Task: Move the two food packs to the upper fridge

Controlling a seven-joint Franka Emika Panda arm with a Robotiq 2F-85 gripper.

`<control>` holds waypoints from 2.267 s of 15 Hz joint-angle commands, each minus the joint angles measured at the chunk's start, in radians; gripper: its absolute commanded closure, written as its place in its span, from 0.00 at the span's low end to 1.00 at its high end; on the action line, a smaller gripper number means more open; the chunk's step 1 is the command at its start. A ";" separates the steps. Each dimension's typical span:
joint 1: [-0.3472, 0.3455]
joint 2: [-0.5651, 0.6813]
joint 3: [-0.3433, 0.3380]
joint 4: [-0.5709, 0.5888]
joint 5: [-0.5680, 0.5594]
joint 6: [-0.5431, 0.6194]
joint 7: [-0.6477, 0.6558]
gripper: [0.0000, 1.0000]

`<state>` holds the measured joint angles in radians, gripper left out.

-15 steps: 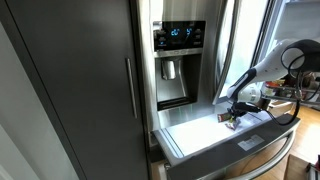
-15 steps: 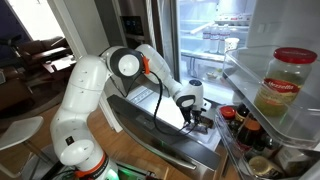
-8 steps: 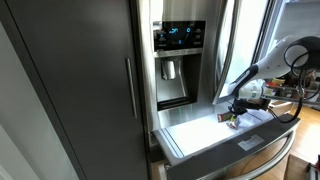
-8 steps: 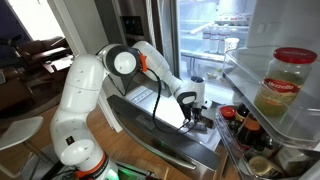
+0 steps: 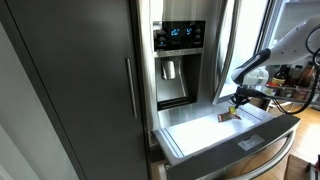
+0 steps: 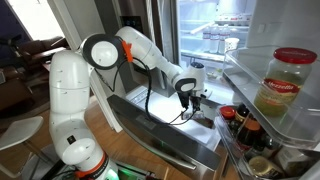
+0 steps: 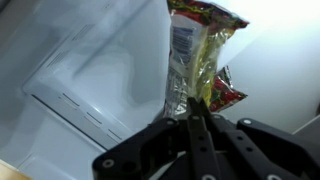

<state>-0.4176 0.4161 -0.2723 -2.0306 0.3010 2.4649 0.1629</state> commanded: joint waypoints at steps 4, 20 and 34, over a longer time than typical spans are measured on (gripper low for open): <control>0.059 -0.166 -0.022 -0.070 -0.012 -0.008 0.082 1.00; 0.102 -0.053 0.031 0.148 0.144 0.170 0.248 1.00; -0.001 0.085 0.068 0.349 0.248 0.158 0.218 0.44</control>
<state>-0.3942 0.5060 -0.2136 -1.6784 0.5308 2.6283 0.3912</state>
